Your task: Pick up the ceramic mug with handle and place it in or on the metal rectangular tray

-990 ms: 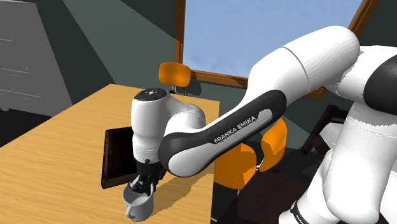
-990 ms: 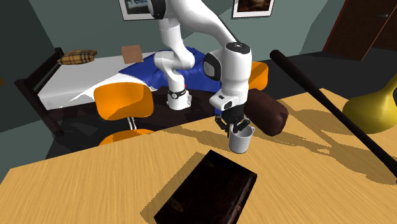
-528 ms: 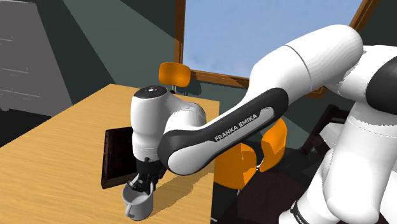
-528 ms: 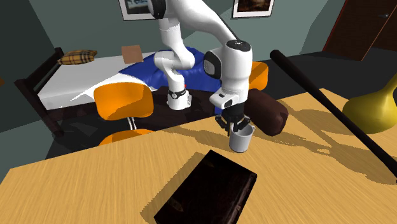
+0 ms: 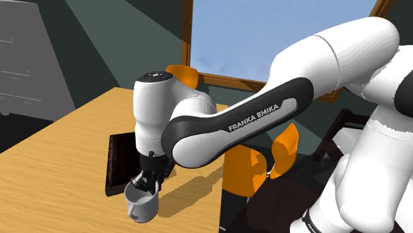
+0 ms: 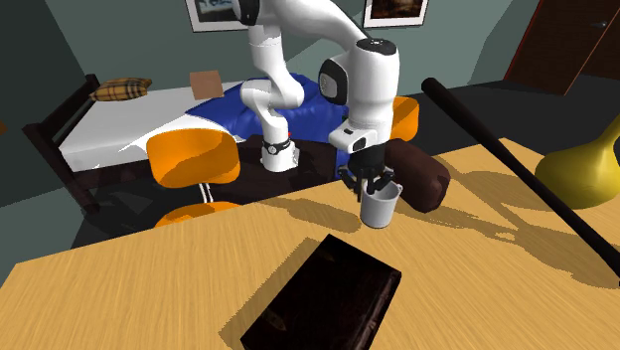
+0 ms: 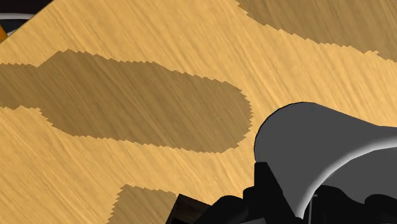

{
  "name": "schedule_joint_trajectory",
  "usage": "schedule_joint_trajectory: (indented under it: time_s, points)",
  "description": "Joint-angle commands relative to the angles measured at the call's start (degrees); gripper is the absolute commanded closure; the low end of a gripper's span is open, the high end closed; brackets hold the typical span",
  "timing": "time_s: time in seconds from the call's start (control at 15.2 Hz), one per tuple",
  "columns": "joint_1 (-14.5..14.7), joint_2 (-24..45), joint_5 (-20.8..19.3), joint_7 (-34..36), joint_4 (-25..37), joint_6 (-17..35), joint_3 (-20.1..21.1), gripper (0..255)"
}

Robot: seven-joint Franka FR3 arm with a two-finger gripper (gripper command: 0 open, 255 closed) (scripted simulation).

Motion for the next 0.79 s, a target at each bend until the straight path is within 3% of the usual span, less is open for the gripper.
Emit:
schedule_joint_trajectory:
  time_s: [0.0,0.73]
  points:
    - [-0.18,-0.84,0.59,-0.43,0.87,-1.57,0.04,255]
    - [-0.57,-3.66,2.43,-1.47,6.61,-9.65,0.09,255]
